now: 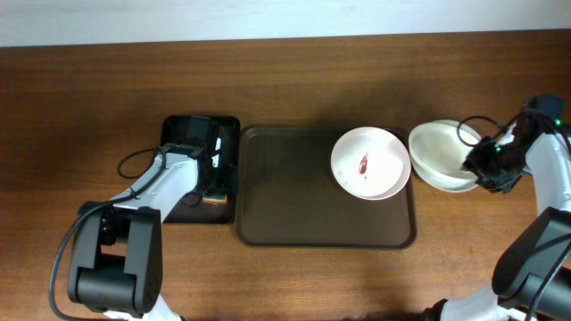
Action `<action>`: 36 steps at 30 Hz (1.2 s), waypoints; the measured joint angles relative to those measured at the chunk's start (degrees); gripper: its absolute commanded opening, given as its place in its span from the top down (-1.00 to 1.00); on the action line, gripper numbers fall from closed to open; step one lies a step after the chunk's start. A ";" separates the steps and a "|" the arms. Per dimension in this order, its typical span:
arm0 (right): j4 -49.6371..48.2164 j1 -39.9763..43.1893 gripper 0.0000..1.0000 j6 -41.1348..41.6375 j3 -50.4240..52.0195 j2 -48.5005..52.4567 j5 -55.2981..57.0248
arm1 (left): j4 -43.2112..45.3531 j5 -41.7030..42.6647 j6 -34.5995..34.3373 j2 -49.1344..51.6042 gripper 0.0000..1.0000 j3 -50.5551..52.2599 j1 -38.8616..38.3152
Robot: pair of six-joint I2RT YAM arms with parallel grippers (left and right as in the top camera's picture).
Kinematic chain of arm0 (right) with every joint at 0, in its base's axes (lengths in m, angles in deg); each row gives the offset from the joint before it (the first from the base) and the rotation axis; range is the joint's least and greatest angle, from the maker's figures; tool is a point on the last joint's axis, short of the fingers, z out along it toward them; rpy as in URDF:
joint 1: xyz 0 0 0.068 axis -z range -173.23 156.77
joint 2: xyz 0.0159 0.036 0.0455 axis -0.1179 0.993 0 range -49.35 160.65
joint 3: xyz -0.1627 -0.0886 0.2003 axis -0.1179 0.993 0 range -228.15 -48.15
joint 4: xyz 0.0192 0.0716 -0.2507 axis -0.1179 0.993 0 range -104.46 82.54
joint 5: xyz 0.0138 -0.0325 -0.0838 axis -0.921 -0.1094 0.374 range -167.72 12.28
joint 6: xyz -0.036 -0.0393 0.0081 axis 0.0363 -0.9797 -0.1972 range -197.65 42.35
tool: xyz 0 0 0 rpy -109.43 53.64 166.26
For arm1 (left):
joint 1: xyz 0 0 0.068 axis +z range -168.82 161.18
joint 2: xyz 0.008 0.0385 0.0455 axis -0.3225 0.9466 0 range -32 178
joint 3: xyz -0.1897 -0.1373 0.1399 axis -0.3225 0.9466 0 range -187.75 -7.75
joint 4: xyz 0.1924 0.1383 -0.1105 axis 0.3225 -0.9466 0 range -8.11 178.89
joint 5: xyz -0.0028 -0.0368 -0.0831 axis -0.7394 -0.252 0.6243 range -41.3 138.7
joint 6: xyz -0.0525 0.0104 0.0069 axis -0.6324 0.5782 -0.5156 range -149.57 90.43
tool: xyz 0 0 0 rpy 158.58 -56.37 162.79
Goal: Clean dirty plates on tray and stack at the side
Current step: 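Grasp the red-stained white plate rim with the right gripper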
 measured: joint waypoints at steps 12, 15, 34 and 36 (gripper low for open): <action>5.22 -13.14 -0.14 -2.10 0.00 0.00 -4.00 | 0.00 0.00 0.00 0.00 -0.80 0.00 0.00; 4.81 -14.75 -0.13 -2.12 0.20 0.00 -3.26 | 0.00 0.00 0.00 0.00 -0.80 0.00 0.00; -19.58 -24.90 0.80 1.66 18.84 0.13 -2.21 | -0.02 0.00 0.00 0.00 -0.80 0.00 0.00; -20.35 -25.99 0.83 1.84 18.84 0.13 -2.16 | -0.02 0.00 0.00 0.00 -0.80 0.00 0.00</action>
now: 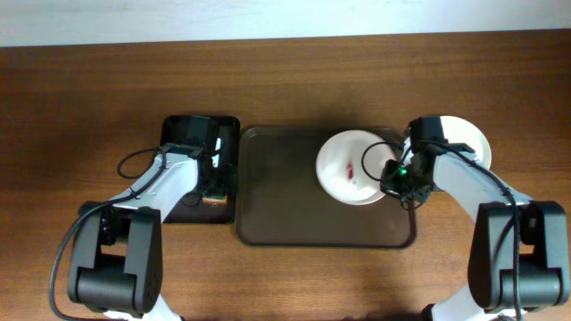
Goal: Clean dirty plates on tray and stack at the side
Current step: 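Grasp the red-stained white plate rim with the right gripper, then lift the sponge from the black tray with the left gripper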
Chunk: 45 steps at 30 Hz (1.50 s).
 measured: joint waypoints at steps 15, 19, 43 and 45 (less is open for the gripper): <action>-4.04 -10.45 0.84 -0.17 0.00 0.00 -0.07 | 5.95 0.26 0.17 0.00 -0.32 0.00 0.00; -4.04 -10.47 0.84 -0.15 0.00 0.00 -0.04 | 8.17 0.83 -0.09 0.00 0.10 0.02 -0.07; -4.04 -10.47 0.84 -0.15 0.00 0.00 -0.04 | 2.99 0.31 -0.11 -0.02 0.53 -1.46 -0.04; -4.04 -10.47 0.84 -0.15 0.00 0.00 -0.04 | 3.02 0.52 -0.20 -0.02 1.00 -1.44 -0.04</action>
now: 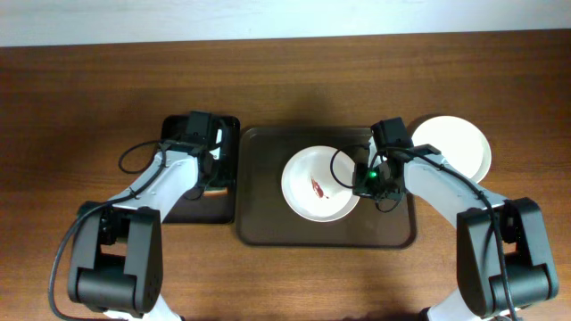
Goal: Clean dirty plates on tray and stack at the side
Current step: 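Lift the sponge from the black tray with the left gripper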
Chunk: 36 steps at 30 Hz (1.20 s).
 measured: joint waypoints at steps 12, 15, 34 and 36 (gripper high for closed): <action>-0.02 0.00 0.83 0.00 0.00 0.00 0.00 | 0.00 -0.09 0.15 -1.40 1.00 0.09 0.00; 0.00 0.00 0.83 0.02 0.00 0.00 0.00 | 0.66 -1.90 0.15 -6.84 1.00 0.13 0.00; 0.07 0.00 0.83 0.00 0.00 0.00 0.00 | 16.59 -4.20 5.09 -25.94 1.00 0.11 0.00; 0.07 0.00 0.83 0.04 0.00 0.00 0.00 | 17.73 -4.20 6.08 -26.77 1.00 0.11 0.00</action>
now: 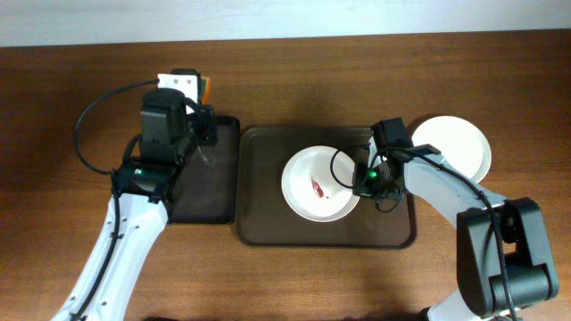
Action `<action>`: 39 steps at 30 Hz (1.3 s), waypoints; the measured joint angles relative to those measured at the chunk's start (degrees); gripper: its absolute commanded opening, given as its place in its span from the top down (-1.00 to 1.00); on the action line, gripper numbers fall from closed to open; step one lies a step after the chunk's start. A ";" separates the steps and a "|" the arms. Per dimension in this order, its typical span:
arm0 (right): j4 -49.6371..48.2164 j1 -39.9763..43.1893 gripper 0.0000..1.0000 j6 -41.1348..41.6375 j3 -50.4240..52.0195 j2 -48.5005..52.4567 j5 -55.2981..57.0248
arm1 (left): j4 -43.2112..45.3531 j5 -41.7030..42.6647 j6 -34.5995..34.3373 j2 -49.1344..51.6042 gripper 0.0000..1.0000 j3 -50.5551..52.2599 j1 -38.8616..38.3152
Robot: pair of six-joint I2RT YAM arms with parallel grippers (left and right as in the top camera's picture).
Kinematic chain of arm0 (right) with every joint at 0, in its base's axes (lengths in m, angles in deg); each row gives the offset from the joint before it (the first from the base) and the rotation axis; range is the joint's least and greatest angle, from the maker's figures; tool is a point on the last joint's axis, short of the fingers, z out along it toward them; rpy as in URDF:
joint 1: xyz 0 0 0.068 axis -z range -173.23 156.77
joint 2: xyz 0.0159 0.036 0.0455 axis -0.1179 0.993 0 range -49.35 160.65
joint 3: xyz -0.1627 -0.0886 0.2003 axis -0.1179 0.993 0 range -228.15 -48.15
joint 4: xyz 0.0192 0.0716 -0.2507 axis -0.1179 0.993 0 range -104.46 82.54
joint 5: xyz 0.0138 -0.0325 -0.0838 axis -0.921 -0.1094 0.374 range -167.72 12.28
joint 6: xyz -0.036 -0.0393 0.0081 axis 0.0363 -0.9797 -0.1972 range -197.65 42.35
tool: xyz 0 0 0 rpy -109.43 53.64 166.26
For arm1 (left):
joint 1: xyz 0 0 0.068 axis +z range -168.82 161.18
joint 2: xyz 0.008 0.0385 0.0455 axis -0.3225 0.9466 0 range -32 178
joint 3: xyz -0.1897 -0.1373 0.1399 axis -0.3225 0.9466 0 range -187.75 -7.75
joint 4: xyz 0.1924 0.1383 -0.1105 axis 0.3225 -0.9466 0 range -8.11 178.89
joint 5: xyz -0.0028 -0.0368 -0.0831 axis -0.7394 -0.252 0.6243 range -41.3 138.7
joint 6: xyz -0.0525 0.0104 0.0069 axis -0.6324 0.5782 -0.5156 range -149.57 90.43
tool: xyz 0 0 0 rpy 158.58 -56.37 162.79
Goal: Clean dirty plates on tray and stack at the side
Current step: 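Lift the sponge from the black tray with the left gripper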
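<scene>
A white dirty plate (303, 169) with a red smear (318, 187) lies in the middle of the brown tray (268, 223). My right gripper (362, 179) is shut on the plate's right rim. Right of the tray, on the table, rests a clean white plate (459, 147). My left gripper (187, 86) is raised over the far edge of the small black tray (210, 192), shut on an orange sponge (204, 86) that is only partly visible.
The black tray sits directly against the brown tray's left side. The left arm's cable (98, 111) loops out over the table to the left. Bare wooden table surrounds both trays.
My left gripper has come up out of the black tray with the sponge and now sits over that tray's far edge. The right gripper and dirty plate have not moved.
First my right gripper was at the clean plate beside the tray, and the left was down at the sponge in the black tray. The right then took the dirty plate's rim; the plate went from the tray's right end to its middle. Now the left holds the sponge up.
</scene>
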 measured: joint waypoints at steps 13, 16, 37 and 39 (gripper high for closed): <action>0.00 0.00 0.84 -0.04 0.00 0.00 0.00 | 2.75 0.02 8.00 -3.96 1.00 0.00 0.00; 0.00 0.00 0.84 -0.04 0.00 0.00 0.00 | 3.45 0.00 9.31 -4.87 1.00 0.00 0.00; 0.00 0.00 0.83 -0.02 0.00 0.00 0.00 | 3.54 0.02 10.58 -5.16 1.00 0.00 0.00; 0.00 0.00 0.83 -0.04 0.00 0.00 0.00 | 3.19 0.00 10.58 -5.16 1.00 0.00 0.00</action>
